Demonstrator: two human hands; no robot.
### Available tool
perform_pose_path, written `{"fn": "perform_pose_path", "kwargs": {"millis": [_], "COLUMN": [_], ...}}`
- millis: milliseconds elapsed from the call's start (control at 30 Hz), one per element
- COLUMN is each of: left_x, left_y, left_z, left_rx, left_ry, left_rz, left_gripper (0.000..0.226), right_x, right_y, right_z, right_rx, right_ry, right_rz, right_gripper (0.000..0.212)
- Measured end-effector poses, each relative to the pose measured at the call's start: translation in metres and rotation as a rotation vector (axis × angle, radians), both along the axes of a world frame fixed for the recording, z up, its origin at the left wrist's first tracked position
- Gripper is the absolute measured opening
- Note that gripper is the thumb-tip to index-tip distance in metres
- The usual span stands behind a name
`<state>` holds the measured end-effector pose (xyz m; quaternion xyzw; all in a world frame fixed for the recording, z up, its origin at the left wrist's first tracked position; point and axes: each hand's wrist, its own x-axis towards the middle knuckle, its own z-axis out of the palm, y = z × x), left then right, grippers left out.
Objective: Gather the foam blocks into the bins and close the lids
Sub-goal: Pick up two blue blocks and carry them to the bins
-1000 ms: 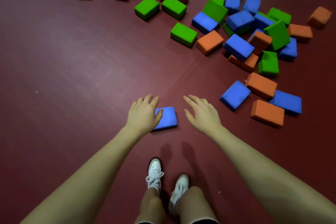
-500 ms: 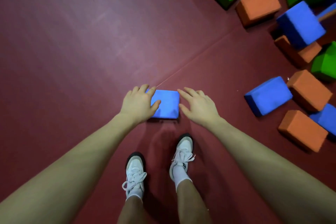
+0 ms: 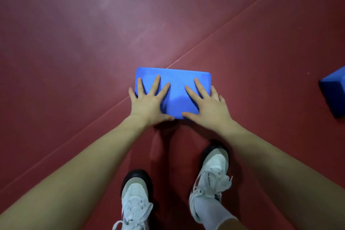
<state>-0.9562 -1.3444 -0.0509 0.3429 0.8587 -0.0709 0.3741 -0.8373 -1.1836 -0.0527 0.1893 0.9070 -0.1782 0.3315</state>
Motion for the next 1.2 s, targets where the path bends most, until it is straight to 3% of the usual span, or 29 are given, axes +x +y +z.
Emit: {"fn": "perform_pose_path", "kwargs": {"millis": [100, 233, 367, 500, 633, 700, 867, 1033, 1200], "left_x": [0.001, 0.002, -0.009, -0.021, -0.035, -0.042, -0.061, -0.065, -0.058], "left_y": [-0.001, -0.009, -0.019, -0.004, 0.017, 0.022, 0.019, 0.046, 0.090], "left_z": [-0.012, -0.015, -0.019, -0.006, 0.002, 0.002, 0.002, 0.028, 0.090], "left_rx": [0.027, 0.126, 0.383, 0.484, 0.537, 0.576, 0.544, 0.633, 0.698], "left_ry": [0.035, 0.087, 0.217, 0.326, 0.454, 0.474, 0.434, 0.490, 0.465], "left_rz": [0.004, -0.067, -0.134, -0.112, -0.080, -0.114, -0.346, -0.463, -0.472], "left_gripper": [0.121, 0.109, 0.082, 0.065, 0.051, 0.053, 0.098, 0.073, 0.072], "right_x": [0.004, 0.005, 0.002, -0.007, -0.026, -0.034, -0.045, -0.039, -0.023], "right_y": [-0.005, -0.001, 0.010, 0.009, 0.014, 0.021, 0.028, 0.045, 0.081], "right_z": [-0.009, -0.009, -0.003, 0.012, 0.022, 0.024, 0.027, 0.045, 0.102], "right_rx": [-0.040, -0.056, -0.057, 0.074, 0.034, 0.042, 0.066, 0.070, 0.101], "right_ry": [0.025, 0.047, 0.112, 0.321, 0.297, 0.325, 0.332, 0.452, 0.602], "right_rz": [-0.066, -0.038, -0.039, -0.127, -0.248, -0.240, -0.263, -0.349, -0.426], "right_gripper": [0.100, 0.108, 0.088, 0.066, 0.063, 0.062, 0.057, 0.053, 0.055]}}
